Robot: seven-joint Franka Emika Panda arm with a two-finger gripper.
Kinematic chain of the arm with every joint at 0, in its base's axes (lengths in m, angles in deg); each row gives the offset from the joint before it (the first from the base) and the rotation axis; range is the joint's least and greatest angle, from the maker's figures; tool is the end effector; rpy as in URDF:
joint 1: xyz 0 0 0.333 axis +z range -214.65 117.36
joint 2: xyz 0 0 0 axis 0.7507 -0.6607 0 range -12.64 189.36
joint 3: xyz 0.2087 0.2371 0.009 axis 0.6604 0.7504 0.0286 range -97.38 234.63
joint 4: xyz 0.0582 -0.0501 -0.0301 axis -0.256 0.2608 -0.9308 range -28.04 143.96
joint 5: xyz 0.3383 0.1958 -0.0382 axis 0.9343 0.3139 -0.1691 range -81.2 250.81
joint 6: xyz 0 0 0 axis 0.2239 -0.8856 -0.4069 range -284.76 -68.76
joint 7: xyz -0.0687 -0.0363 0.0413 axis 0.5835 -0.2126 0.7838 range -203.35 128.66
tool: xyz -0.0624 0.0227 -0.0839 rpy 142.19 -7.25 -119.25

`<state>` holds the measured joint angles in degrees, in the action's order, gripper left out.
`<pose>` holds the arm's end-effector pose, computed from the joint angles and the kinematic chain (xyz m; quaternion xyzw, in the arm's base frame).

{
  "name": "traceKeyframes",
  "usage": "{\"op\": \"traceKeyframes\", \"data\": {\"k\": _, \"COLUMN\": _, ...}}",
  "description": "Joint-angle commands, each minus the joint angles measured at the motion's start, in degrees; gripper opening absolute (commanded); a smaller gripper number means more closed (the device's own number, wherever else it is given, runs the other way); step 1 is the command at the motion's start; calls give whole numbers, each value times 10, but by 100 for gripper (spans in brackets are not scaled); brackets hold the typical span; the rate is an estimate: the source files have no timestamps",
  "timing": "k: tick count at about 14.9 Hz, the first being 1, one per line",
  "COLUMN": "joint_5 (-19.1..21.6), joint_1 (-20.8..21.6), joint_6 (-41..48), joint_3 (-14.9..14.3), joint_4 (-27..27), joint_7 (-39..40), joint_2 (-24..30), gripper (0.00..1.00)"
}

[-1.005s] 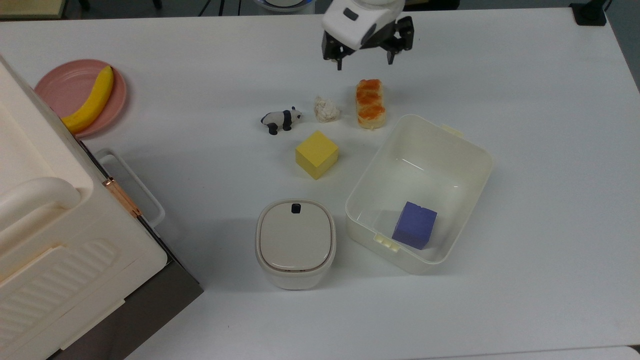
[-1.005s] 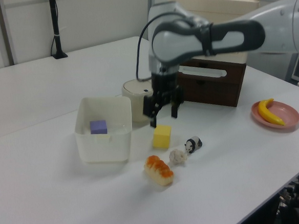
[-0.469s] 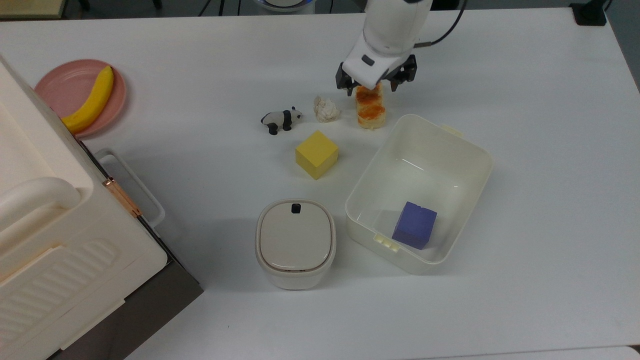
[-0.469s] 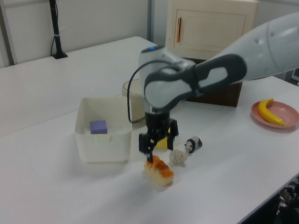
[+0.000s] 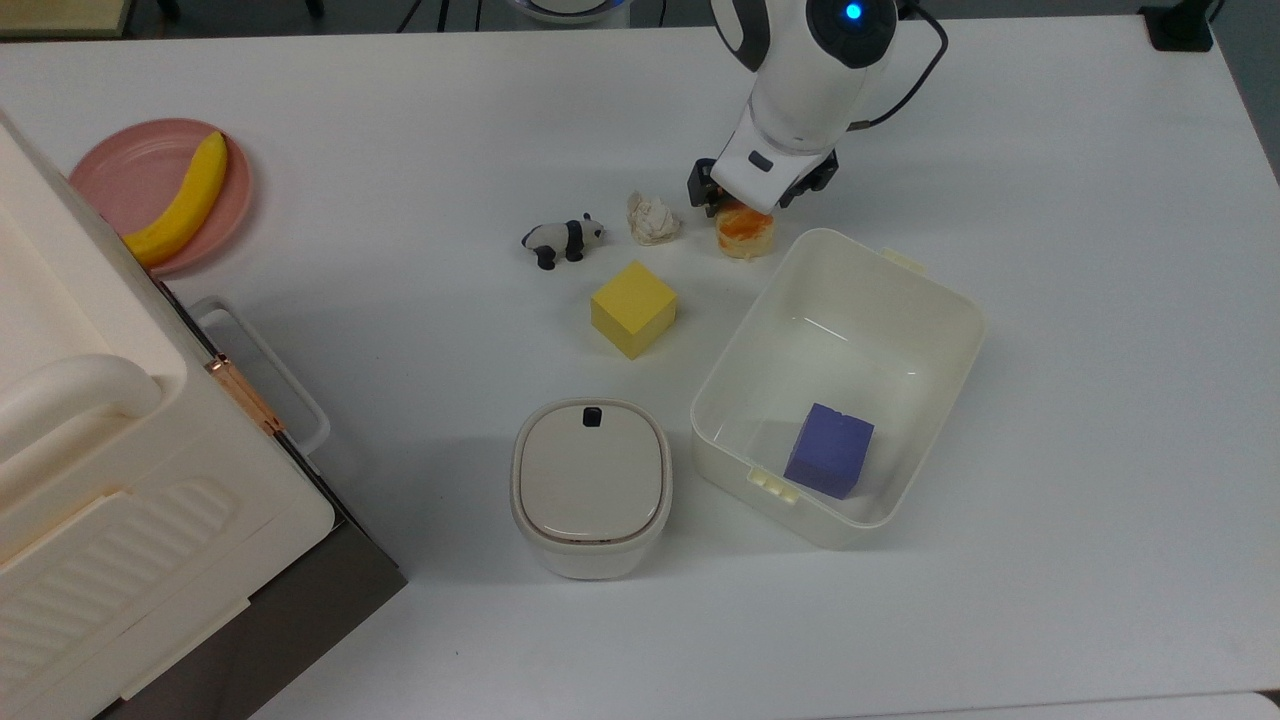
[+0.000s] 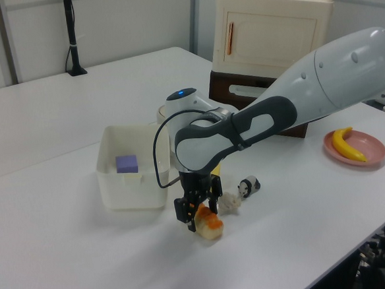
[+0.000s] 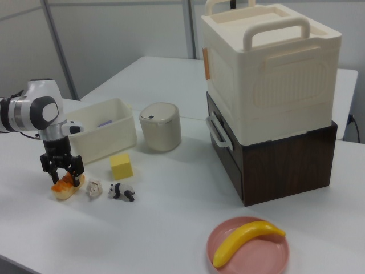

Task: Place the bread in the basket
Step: 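Close the gripper on the bread roll, then lift the bread roll and carry it over the cream basket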

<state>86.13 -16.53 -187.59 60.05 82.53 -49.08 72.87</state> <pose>0.5251 0.2326 0.3098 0.9897 0.0965 -0.0968 0.0418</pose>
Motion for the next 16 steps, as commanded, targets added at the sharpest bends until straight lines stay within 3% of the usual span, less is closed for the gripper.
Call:
{"op": "traceKeyframes", "data": {"k": 1, "joint_5": -12, "joint_1": 12, "joint_6": -7, "joint_3": -10, "joint_4": 8, "joint_7": -7, "joint_2": 11, "gripper": 16}}
{"op": "traceKeyframes", "data": {"k": 6, "joint_5": -12, "joint_1": 13, "joint_6": 65, "joint_3": -10, "joint_4": -17, "joint_7": 14, "joint_2": 51, "gripper": 14}}
{"op": "traceKeyframes", "data": {"k": 12, "joint_5": -3, "joint_1": 13, "joint_6": 113, "joint_3": -9, "joint_4": -151, "joint_7": 4, "joint_2": 51, "gripper": 18}}
{"op": "traceKeyframes", "data": {"k": 16, "joint_5": 2, "joint_1": -4, "joint_6": 104, "joint_3": -9, "joint_4": -241, "joint_7": -26, "joint_2": 5, "gripper": 25}}
